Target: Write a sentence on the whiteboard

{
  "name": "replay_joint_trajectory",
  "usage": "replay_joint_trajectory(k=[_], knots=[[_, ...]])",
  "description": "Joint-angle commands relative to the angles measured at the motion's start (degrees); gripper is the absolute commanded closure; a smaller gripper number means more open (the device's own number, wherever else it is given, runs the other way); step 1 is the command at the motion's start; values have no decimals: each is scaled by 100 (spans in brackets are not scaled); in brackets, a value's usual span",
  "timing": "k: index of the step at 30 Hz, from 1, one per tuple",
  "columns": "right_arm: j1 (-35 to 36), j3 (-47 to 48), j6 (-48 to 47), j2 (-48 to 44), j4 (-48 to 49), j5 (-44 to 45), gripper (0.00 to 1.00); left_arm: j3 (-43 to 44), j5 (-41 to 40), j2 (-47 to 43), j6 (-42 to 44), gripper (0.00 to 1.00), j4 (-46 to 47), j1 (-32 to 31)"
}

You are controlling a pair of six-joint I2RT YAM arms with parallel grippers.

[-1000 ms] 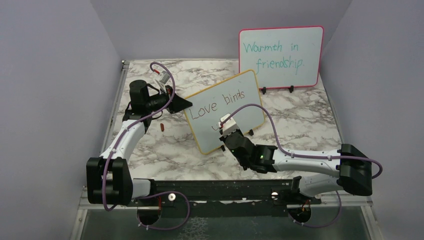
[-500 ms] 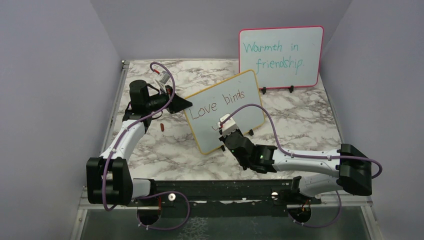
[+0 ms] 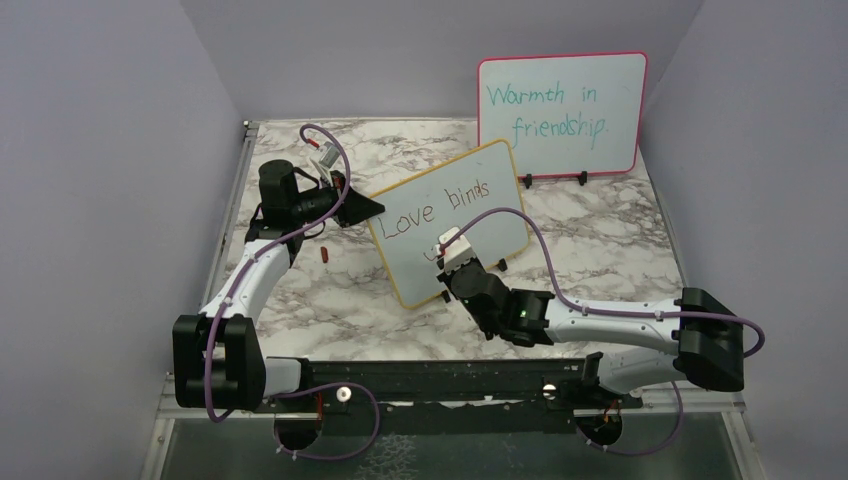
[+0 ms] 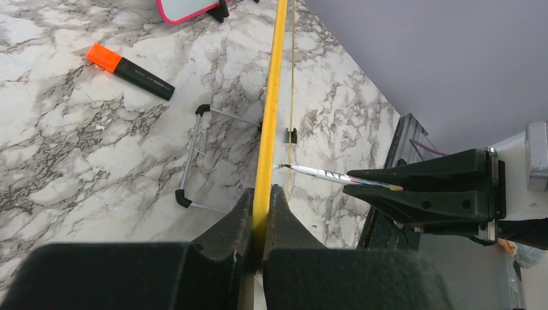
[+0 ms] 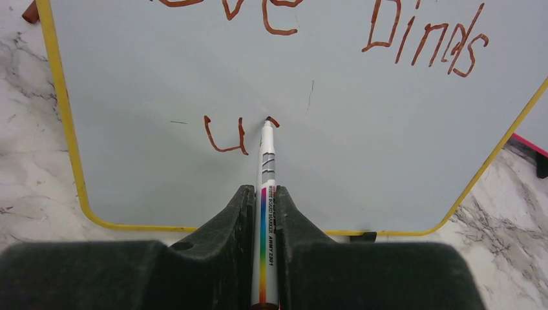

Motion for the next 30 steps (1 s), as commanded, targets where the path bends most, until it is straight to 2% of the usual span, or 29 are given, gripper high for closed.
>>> replay_joint_trajectory(k=[1, 17, 30], knots=[[-50, 36, 86, -38, 3, -351, 99, 7, -349, 88, 400, 100, -446, 43], [-46, -91, 266, -120, -422, -356, 99, 11, -359, 89, 417, 100, -464, 39], [-46, -141, 363, -98, -507, 52, 99, 7, -368, 91, 426, 100, -468, 35]])
